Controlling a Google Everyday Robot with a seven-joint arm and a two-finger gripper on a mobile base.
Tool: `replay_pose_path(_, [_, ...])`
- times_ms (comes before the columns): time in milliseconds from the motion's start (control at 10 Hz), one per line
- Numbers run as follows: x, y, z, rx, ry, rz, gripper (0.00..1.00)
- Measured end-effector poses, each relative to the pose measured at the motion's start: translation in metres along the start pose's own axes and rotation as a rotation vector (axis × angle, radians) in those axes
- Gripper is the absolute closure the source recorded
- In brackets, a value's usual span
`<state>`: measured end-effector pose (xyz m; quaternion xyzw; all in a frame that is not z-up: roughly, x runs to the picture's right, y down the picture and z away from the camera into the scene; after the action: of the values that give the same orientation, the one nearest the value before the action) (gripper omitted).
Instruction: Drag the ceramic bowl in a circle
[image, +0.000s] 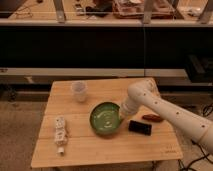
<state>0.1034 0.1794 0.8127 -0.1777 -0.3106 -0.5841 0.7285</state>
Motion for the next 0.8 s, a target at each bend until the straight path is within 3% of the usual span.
replay_pose_path(200, [-0.047, 0.004, -0.001, -0.024, -0.015, 0.036, 1.0])
replay_pose_path(400, [-0.083, -0.004, 0.0, -0.026, -0.046, 0.018, 1.0])
replay_pose_path(800, [-0.095, -0.071, 0.014, 0.088, -0.117, -0.134, 1.0])
